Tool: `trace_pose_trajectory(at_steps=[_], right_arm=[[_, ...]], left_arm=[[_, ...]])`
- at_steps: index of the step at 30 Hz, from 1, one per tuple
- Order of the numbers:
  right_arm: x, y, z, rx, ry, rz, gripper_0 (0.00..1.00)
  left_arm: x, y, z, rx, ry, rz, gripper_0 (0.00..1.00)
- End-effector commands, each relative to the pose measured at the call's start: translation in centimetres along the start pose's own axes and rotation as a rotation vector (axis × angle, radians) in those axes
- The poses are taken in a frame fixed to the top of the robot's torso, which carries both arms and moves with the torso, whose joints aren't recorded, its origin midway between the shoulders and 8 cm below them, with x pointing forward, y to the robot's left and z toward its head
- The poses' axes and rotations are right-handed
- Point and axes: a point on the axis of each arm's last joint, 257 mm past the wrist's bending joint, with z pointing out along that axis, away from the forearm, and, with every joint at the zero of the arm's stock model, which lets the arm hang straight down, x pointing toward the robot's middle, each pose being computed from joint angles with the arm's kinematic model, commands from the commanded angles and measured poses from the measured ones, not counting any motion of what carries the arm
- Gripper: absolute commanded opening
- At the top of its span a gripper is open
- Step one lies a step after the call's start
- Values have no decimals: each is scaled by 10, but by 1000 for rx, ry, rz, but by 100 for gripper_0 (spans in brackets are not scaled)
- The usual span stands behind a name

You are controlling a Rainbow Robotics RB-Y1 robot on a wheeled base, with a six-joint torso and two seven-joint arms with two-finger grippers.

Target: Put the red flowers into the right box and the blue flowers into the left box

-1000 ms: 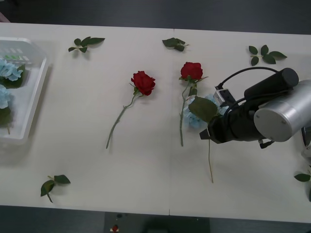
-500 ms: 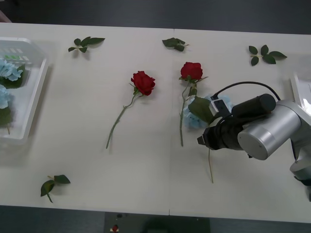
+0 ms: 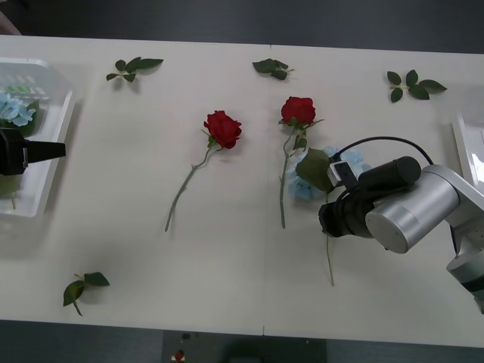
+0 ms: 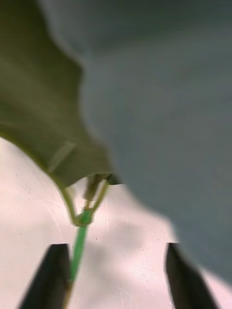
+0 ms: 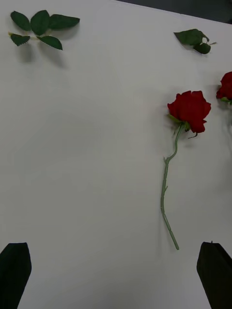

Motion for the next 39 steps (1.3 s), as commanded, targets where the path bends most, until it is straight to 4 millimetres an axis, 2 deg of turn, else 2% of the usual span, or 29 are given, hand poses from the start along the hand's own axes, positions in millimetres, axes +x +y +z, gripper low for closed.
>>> trace_pose_trajectory(at_steps=[1,6,12,20,29,32,39], right_arm=[[-12,12,-4,-23,-28,43,0],[-15,13,-4,-26,-39,47,0],[-33,19,-14,-47,-96,35,0],[-72,36,-53,-114,-209,-24,0],[-114,52,-97,-264,-326,-94,0],[-127,64,-113,-344,-364,-96,0],[-154,107,-170,-618,-434,-69,0]], left_arm=[[-25,-16,8,10,-58,40,100],[-24,-26,24,21,-60,54,100],[-23,-44,48,51,-98,52,100],[-6,-75,81,104,-100,66,100],[15,-111,107,168,-81,73,100],[18,-124,114,193,-79,73,100],[22,-143,125,220,-78,82,100]])
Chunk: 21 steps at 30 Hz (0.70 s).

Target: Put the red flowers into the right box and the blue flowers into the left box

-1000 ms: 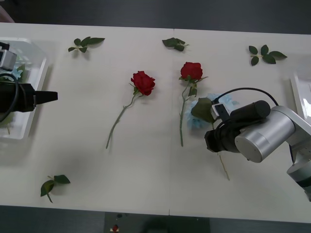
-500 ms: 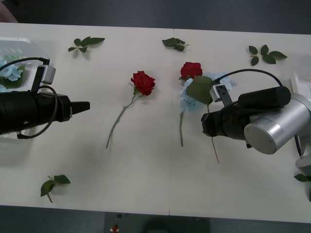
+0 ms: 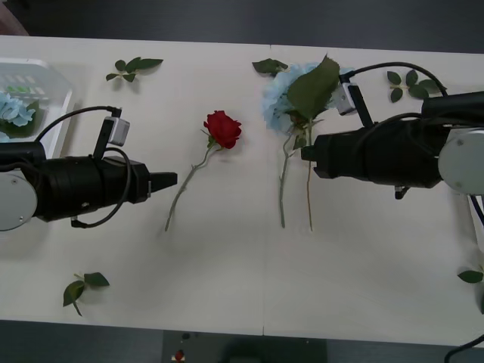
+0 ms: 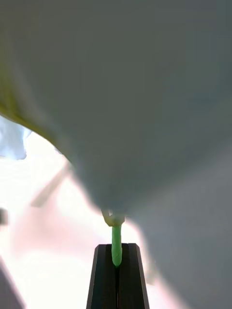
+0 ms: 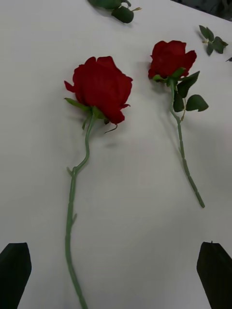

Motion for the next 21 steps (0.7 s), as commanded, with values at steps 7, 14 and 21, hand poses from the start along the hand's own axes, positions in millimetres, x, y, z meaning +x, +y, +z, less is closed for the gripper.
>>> trace_pose_trajectory(at_steps=[7,14,21], right_arm=[[-63,90,-33,-302,-86,-41,0],[-90,131,-53,-507,-121,18,0],[-115,162,-71,-699,-138,73,0]], left_arm=[[-34,-57,2,161,-81,-54,100],[-62,-114,-17,345,-151,-131,100],[-85,-159,-53,540,-213,-219,100]])
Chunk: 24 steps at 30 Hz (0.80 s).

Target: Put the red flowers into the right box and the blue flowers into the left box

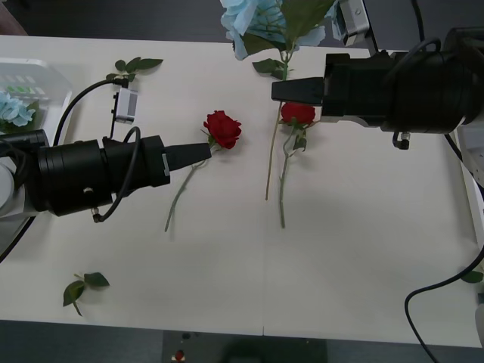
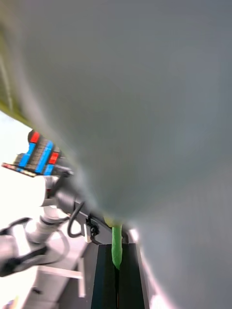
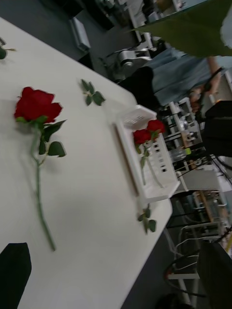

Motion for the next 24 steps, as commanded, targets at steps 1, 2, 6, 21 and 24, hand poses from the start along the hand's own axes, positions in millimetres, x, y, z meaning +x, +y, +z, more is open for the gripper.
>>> trace_pose_trajectory(at_steps=[1,2,6,21,24], right_arm=[[-19,31,8,-102,-22,-49,0],[-22,36,9,-121,-24,-51,0],[-33,53,14,-181,-31,-53,0],[-46,78,23,-237,-48,-192,0],[-46,78,23,-240,-49,-196,0]], left_arm=[[-16,-42,-9,124,-54,37,100],[-16,-50,-11,155,-56,29,100],[-15,-67,-18,228,-56,11,100],[-15,-114,-13,310,-28,112,100],[-14,-124,-8,333,-15,125,100]])
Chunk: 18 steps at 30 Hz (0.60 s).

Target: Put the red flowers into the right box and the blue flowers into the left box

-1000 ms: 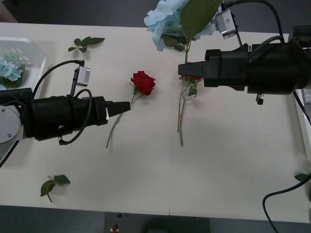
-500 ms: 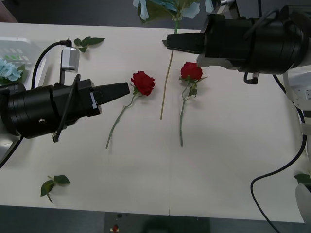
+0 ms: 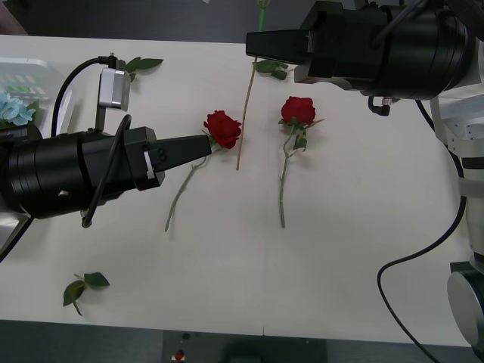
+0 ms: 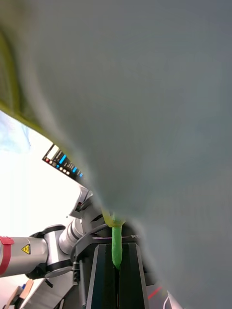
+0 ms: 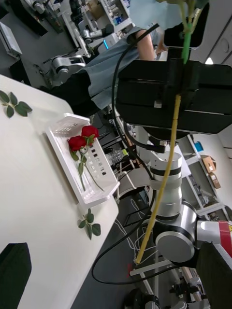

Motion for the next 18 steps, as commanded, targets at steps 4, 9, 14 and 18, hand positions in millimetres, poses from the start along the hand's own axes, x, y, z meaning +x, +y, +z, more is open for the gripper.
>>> trace_pose_trajectory(at_steps=[4,9,14,18], right_arm=[[-11,20,5,-43,-12,-82,0],[-11,19,5,-41,-11,-93,0],[-11,19,5,-41,-11,-93,0],[-11,19,5,-41,-11,-93,0]], left_arm=[[-8,-37,29,84,21,106,100],[-8,-42,49,93,12,136,100],[-8,-43,67,93,-16,145,100],[-6,-45,76,94,-18,153,100]])
